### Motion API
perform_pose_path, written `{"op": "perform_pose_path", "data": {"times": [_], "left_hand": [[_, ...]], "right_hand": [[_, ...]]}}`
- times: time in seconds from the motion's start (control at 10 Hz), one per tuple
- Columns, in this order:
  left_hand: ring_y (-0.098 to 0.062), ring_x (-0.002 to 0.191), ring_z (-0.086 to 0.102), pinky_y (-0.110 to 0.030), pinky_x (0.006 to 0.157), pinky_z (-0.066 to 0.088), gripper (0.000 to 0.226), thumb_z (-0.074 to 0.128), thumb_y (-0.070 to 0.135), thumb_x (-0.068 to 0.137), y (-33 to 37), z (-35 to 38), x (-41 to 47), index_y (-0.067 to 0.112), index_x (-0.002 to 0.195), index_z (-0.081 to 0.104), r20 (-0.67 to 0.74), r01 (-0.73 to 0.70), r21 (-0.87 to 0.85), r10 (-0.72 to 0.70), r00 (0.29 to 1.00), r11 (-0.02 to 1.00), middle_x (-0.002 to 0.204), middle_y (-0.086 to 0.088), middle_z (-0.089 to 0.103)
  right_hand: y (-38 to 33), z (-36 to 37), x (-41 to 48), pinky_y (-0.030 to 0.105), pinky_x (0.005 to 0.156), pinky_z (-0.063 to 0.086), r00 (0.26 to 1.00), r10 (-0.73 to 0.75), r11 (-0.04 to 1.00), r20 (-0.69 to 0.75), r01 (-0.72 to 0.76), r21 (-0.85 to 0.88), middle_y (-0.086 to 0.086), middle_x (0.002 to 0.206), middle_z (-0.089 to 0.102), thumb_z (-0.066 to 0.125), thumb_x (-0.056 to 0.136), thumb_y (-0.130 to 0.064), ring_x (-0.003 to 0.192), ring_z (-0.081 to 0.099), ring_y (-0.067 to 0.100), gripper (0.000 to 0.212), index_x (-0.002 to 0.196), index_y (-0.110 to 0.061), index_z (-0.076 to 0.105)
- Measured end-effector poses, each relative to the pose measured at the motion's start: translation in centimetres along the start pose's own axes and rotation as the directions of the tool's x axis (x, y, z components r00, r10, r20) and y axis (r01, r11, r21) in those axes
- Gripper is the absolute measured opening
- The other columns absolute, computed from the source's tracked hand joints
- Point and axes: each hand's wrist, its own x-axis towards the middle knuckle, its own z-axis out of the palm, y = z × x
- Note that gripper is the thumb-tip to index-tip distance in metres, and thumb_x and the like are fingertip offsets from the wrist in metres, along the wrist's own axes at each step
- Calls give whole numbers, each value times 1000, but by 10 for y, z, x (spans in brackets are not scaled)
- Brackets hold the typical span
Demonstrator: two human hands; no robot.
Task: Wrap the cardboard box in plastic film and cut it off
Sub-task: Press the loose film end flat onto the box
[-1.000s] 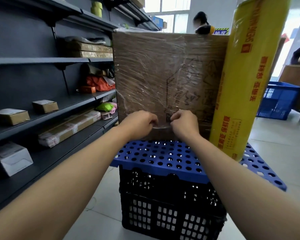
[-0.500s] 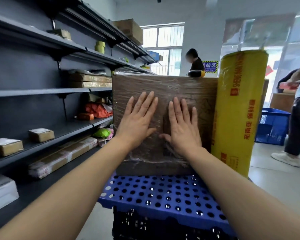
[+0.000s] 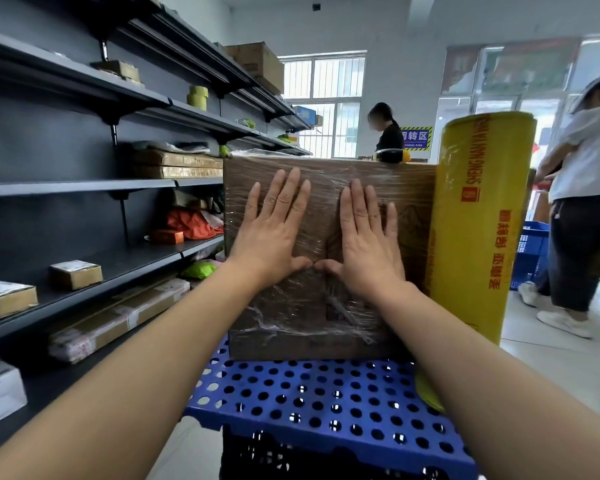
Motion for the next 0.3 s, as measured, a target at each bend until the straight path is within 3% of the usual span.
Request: {"op": "perform_pose_path", "data": {"times": [0.1, 0.2, 0.3], "left_hand": [[-24, 146, -10, -40, 116, -14, 92, 56, 40, 88, 0, -10, 0, 11, 152, -3, -112, -24, -108, 12, 994, 994, 159, -9, -4], [-27, 135, 25, -36, 116, 2, 63, 59, 18, 82, 2, -19, 7, 6, 140, 39, -383, -63, -159, -3, 924, 985, 139, -15, 40], [-26, 119, 34, -36, 108, 14, 49, 59, 11, 78, 0, -31, 18, 4, 126, 52, -508, -100, -133, 19, 861, 986, 122, -16, 53]], "right_hand": [[-5, -10, -4, 43, 112, -18, 996, -23, 999, -88, 27, 39, 7, 156, -22, 49, 93, -42, 142, -23, 22, 90, 148, -10, -15], [-11, -23, 1, 39, 115, -11, 965, -28, 991, -261, 62, 122, 8, 158, 10, 46, 96, -25, 147, -2, 22, 63, 150, -8, 17], [-13, -42, 11, 37, 117, 1, 935, -30, 981, -354, 95, 168, 10, 151, 34, 49, 95, -19, 145, 18, 23, 50, 143, -8, 38]]}}
